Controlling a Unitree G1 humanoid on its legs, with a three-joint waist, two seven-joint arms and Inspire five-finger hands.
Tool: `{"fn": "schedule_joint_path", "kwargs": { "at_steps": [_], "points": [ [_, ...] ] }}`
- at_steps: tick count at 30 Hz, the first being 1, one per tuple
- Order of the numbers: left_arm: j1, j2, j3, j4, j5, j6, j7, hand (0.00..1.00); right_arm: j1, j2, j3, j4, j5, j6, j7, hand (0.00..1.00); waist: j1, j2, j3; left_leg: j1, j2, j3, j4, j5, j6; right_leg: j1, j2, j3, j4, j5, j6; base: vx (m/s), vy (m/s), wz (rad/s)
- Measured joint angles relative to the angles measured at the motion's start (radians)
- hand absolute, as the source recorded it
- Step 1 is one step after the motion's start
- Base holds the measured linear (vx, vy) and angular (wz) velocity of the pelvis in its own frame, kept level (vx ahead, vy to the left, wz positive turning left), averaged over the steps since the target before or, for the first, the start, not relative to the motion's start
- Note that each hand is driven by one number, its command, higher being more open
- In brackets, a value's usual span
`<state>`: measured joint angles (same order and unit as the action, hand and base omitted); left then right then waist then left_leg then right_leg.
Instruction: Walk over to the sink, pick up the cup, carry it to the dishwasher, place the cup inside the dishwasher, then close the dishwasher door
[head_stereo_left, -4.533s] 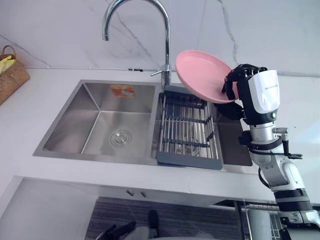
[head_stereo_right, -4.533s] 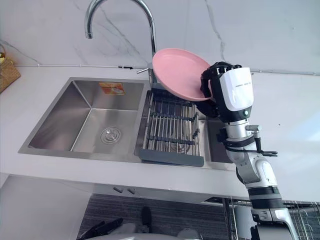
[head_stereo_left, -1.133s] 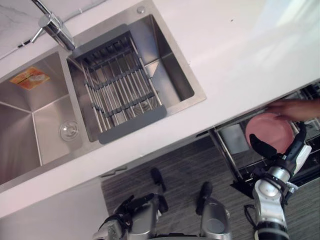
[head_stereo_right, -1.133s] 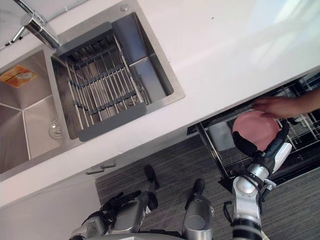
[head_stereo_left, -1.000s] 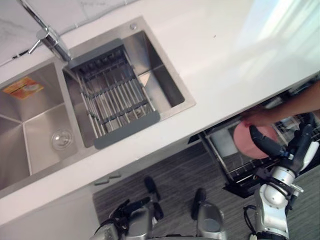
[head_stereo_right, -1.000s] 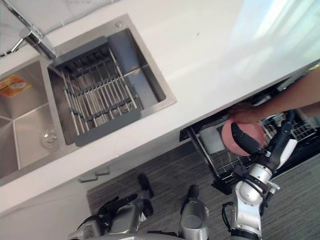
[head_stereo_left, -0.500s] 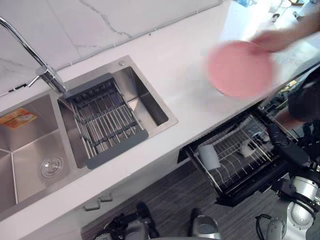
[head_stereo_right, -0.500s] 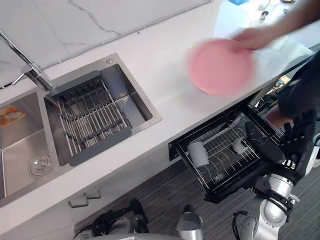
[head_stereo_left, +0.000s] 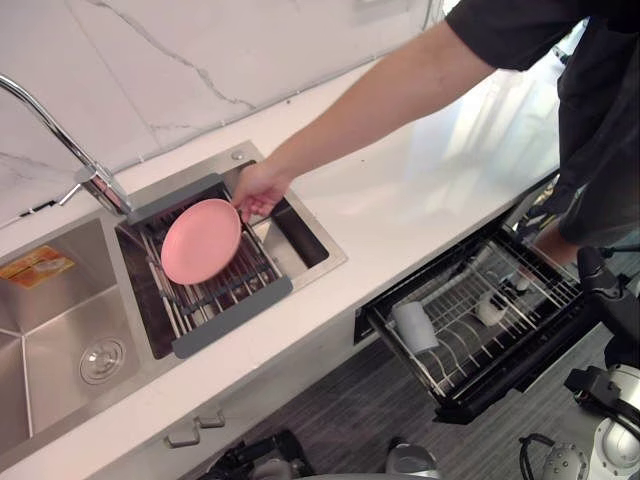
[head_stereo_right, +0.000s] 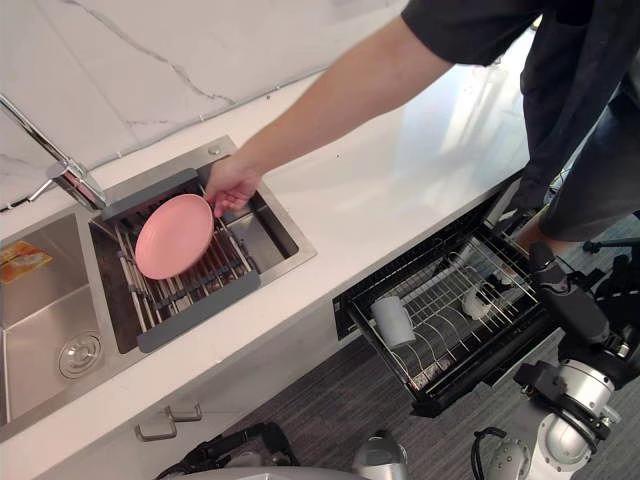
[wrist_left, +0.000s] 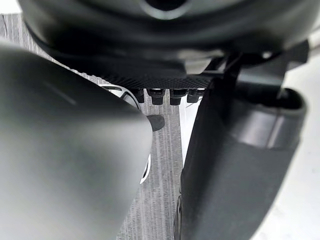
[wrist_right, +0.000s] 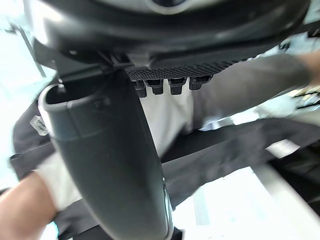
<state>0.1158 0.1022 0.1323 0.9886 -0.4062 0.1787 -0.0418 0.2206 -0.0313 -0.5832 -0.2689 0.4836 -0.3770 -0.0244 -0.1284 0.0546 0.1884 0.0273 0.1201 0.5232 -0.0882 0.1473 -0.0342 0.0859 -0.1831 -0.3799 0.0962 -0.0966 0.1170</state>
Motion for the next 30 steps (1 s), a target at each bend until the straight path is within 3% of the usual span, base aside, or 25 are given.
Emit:
{"fn": "schedule_joint_path", "kwargs": {
  "at_steps": [10, 13, 23, 25, 28, 29, 30],
  "points": [
    [0.018, -0.018, 0.029, -0.003, -0.008, -0.036, 0.001, 1.00, -0.044, -0.008, 0.144, -0.098, 0.006, 0.024, 0.102, 1.00, 0.009, 0.000, -0.022, -0.006, -0.007, -0.047, -0.003, 0.011, 0.007, 0.022, -0.002, -0.041, -0.005, 0.003, 0.002, 0.00, 0.005, 0.13],
    [0.024, -0.026, 0.017, -0.017, -0.009, -0.078, 0.000, 1.00, -0.073, -0.022, 0.222, -0.091, 0.003, 0.053, 0.124, 1.00, 0.041, 0.001, -0.027, -0.012, -0.008, -0.057, 0.018, 0.004, 0.010, 0.023, -0.003, -0.043, -0.006, 0.006, 0.004, 0.01, 0.005, 0.04],
    [0.034, -0.020, -0.017, -0.041, -0.008, -0.086, 0.002, 1.00, -0.144, -0.086, 0.359, -0.013, -0.103, 0.093, 0.125, 1.00, 0.081, -0.009, -0.039, 0.017, -0.040, -0.076, -0.006, 0.004, 0.020, 0.056, -0.027, -0.063, -0.006, 0.009, 0.013, 0.01, 0.025, 0.06],
    [0.038, -0.015, -0.024, -0.045, -0.009, -0.089, 0.002, 1.00, -0.147, -0.091, 0.372, 0.012, -0.133, 0.103, 0.117, 1.00, 0.087, -0.022, -0.038, 0.013, -0.058, -0.092, -0.006, -0.001, 0.020, 0.046, -0.049, -0.080, 0.028, -0.015, 0.019, -0.01, 0.061, 0.26],
    [0.045, 0.002, -0.025, -0.057, -0.008, -0.093, 0.001, 1.00, -0.150, -0.091, 0.377, 0.057, -0.174, 0.107, 0.077, 1.00, 0.094, -0.061, -0.050, 0.005, -0.117, -0.159, 0.003, -0.011, 0.033, 0.024, -0.129, -0.130, 0.140, -0.090, 0.030, 0.04, 0.075, 0.55],
    [0.048, 0.007, -0.025, -0.070, -0.008, -0.096, 0.006, 1.00, -0.150, -0.091, 0.376, 0.070, -0.189, 0.111, 0.050, 1.00, 0.108, -0.075, -0.053, -0.004, -0.139, -0.192, 0.011, -0.026, 0.050, 0.021, -0.152, -0.140, 0.179, -0.100, 0.017, 0.12, 0.067, 0.54],
    [0.048, 0.007, -0.024, -0.070, -0.007, -0.099, 0.016, 1.00, -0.155, -0.096, 0.380, 0.091, -0.203, 0.114, 0.035, 1.00, 0.112, -0.082, -0.050, -0.008, -0.146, -0.220, 0.008, -0.033, 0.067, -0.016, -0.170, -0.101, 0.297, -0.093, -0.042, 0.11, 0.088, 0.61]
  ]
}}
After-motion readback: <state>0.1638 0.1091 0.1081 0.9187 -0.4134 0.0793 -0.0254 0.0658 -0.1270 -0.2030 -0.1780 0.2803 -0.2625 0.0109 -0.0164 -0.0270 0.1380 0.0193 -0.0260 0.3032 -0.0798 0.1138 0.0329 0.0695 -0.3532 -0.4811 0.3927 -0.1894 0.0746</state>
